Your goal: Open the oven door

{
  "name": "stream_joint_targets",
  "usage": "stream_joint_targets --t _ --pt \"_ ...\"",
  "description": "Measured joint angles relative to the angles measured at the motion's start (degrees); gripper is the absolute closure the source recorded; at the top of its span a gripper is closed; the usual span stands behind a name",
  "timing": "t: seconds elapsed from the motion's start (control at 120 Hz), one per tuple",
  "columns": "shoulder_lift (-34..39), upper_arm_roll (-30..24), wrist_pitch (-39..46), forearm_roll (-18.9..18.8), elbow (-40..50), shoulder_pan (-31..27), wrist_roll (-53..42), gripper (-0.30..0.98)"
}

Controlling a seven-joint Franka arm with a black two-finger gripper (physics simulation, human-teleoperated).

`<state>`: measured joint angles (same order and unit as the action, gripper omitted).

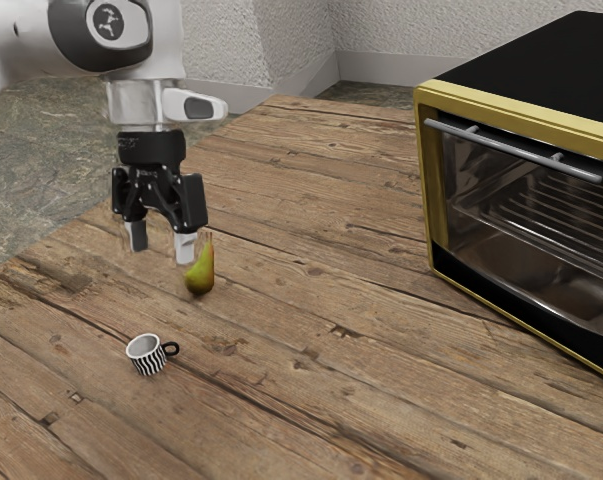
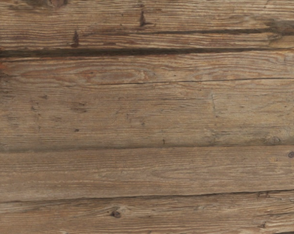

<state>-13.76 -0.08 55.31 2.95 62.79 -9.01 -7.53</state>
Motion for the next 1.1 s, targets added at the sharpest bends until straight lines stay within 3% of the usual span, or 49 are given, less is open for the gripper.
stream_joint_targets --t 0.167,0.225,0.283,0.35,0.425,0.492,0.575,0.617,0.85,1.1 --pt "0.2 0.1 11.4 0.3 0.0 0.0 -3.3 0.0" --pt "6.7 -0.3 13.6 0.5 -3.7 -0.4 -5.0 0.0" --pt "14.6 -9.9 17.5 1.0 -5.4 -5.9 -11.0 0.0" --pt "16.0 -24.1 22.9 -1.9 -5.9 -11.8 -18.5 0.0" --pt "10.0 -36.0 30.6 -3.7 -5.8 -5.9 -27.0 0.0" --pt "5.5 -41.0 36.9 -6.7 -5.4 2.4 -34.5 0.0" --pt "2.8 -42.7 42.7 -17.6 -2.8 7.7 -42.5 0.0" --pt "1.4 -42.4 44.6 -20.1 -2.7 9.1 -46.4 0.0" --pt "-9.8 -39.8 49.6 -18.0 -8.0 9.8 -65.4 0.0" --pt "-14.6 -39.7 52.0 -17.5 -10.0 10.0 -79.4 0.0"
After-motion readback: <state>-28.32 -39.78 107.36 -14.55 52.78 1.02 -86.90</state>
